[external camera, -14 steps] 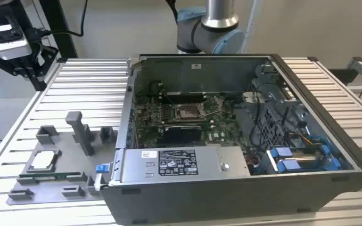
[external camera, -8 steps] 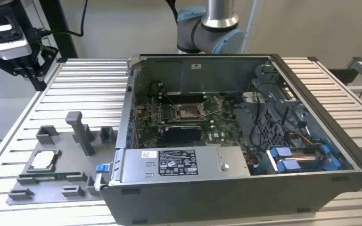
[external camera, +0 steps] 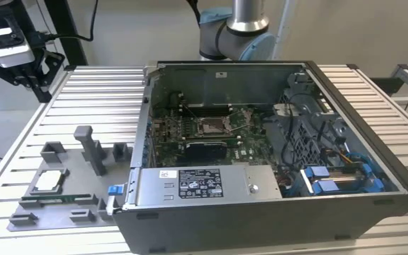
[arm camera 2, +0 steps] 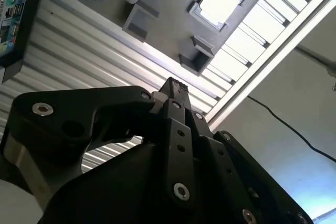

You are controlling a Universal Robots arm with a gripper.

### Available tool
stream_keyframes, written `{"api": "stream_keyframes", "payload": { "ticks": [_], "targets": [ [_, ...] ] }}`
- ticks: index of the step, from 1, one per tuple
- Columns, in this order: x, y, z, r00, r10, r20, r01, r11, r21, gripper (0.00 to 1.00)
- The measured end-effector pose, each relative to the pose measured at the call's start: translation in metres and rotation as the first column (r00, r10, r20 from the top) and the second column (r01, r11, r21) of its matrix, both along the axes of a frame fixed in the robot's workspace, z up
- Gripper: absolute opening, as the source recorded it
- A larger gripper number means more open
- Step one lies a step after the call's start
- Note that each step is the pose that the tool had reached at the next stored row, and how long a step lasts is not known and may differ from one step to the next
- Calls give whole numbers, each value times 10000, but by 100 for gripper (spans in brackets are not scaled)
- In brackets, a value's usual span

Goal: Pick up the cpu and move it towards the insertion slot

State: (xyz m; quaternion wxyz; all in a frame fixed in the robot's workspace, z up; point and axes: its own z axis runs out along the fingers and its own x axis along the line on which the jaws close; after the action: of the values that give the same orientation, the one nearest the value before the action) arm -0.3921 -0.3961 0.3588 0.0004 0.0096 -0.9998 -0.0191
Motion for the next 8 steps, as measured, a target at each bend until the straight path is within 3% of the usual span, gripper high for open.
{"api": "stream_keyframes", "payload": {
  "ticks": [4,8],
  "targets": [
    [-56,-19,-4,10000,-1,-1,1,10000,0,0],
    [-122,-85,-25,10000,-4,0,4,10000,1,0]
  ]
}}
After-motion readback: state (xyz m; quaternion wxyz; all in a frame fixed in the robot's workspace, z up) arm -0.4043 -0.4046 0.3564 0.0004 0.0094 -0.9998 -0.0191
